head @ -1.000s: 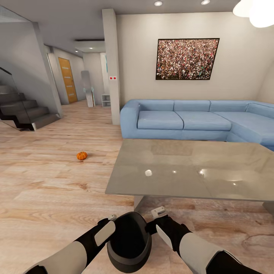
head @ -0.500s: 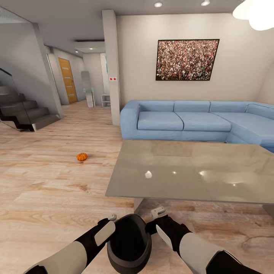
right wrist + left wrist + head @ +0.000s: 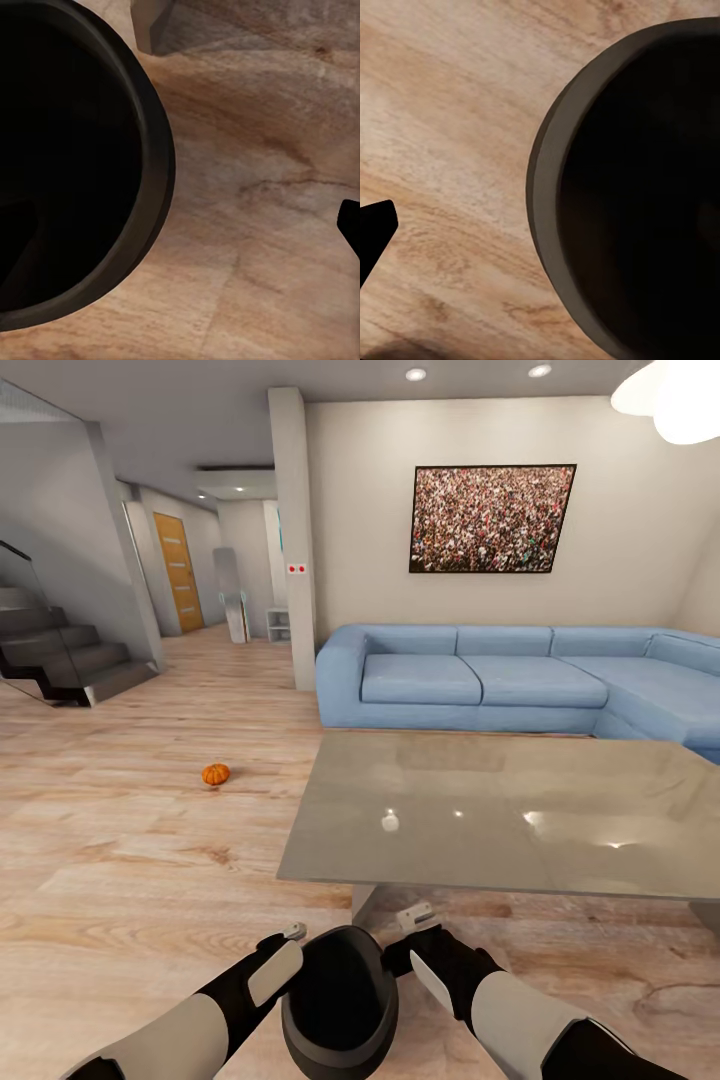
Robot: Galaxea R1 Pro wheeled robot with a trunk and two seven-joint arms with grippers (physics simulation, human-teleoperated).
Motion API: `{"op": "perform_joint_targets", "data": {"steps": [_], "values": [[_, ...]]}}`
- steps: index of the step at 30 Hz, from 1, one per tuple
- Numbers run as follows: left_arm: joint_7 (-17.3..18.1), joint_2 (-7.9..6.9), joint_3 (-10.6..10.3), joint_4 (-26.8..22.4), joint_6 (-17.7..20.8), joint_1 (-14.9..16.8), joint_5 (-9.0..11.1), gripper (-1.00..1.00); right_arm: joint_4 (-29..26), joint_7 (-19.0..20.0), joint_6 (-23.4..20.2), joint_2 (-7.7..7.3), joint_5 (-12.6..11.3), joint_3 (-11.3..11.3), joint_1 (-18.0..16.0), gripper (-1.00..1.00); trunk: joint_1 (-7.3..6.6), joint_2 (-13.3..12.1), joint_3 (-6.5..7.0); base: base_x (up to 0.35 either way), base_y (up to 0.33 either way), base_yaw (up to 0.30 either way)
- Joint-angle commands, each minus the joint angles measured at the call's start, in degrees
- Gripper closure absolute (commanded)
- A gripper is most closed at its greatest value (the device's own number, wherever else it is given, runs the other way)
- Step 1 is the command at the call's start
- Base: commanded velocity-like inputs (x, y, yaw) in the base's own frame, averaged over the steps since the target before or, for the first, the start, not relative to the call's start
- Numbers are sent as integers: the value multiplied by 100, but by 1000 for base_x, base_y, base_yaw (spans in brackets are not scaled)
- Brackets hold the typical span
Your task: Place each of the two pumpkins and all three candles from the living room inside a cabinet in the living room (use any cabinet), then make sure every cabinet is closed, and position the cauldron so it is next to a table in the living room.
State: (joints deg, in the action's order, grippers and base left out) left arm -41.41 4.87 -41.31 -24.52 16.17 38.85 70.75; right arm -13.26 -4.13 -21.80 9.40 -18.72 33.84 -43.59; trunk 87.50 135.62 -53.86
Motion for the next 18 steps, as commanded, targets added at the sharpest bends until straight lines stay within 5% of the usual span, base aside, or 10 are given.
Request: {"op": "perform_joint_targets", "data": {"steps": [1, 18], "values": [[1, -1, 0, 0, 0, 0, 0, -100, 3, 0, 0, 0, 0, 0, 0, -100, 0, 0, 0, 0, 0, 0], [-7, -20, 7, 0, 26, 0, 7, -100, 1, 9, -9, 0, 0, 0, 0, -100, 0, 0, 0, -9, 0, 0]]}}
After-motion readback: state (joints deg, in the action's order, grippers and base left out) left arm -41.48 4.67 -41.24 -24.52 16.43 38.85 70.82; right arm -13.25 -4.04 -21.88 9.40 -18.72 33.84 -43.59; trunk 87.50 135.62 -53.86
